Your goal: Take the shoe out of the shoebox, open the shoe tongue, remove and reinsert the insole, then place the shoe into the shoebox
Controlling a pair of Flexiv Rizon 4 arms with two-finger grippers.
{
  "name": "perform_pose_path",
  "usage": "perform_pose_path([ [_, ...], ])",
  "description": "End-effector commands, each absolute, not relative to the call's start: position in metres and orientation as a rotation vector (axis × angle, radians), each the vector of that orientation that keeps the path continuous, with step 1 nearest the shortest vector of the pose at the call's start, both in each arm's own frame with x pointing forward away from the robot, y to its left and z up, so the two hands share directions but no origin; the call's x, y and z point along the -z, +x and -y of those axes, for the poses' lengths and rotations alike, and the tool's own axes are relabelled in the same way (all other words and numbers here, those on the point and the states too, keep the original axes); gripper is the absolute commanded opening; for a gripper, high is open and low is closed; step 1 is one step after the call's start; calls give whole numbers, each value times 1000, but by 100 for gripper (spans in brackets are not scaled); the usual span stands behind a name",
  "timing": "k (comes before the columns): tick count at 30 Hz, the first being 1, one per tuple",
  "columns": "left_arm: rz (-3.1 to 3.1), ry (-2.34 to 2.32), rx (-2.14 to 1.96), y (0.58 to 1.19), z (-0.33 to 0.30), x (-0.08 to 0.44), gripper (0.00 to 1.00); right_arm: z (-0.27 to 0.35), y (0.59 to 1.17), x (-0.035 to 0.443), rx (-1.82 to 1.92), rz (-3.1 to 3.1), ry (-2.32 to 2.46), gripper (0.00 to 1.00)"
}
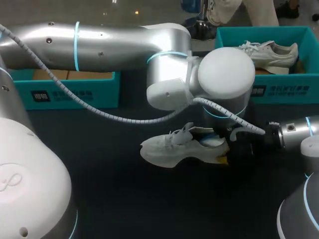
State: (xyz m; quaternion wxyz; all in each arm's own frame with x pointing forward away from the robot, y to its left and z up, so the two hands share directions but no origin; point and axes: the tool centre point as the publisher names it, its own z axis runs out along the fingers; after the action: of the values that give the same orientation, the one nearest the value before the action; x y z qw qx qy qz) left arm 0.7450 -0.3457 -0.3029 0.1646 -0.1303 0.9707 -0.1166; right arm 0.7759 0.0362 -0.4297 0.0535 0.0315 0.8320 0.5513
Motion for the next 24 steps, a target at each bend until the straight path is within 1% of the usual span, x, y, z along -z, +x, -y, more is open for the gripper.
perform_pose_path([
  [1,-2776,-387,404,749,342,273,0,-37,776,431,-1672,-2530,97,0],
  [11,-2820,-445,663,762,365,199,0,-37,776,431,-1672,-2530,97,0],
  [15,-2823,-459,801,764,367,166,0,-37,776,431,-1672,-2530,97,0],
  [24,-2843,-489,1013,778,361,112,0,-37,776,431,-1672,-2530,97,0],
])
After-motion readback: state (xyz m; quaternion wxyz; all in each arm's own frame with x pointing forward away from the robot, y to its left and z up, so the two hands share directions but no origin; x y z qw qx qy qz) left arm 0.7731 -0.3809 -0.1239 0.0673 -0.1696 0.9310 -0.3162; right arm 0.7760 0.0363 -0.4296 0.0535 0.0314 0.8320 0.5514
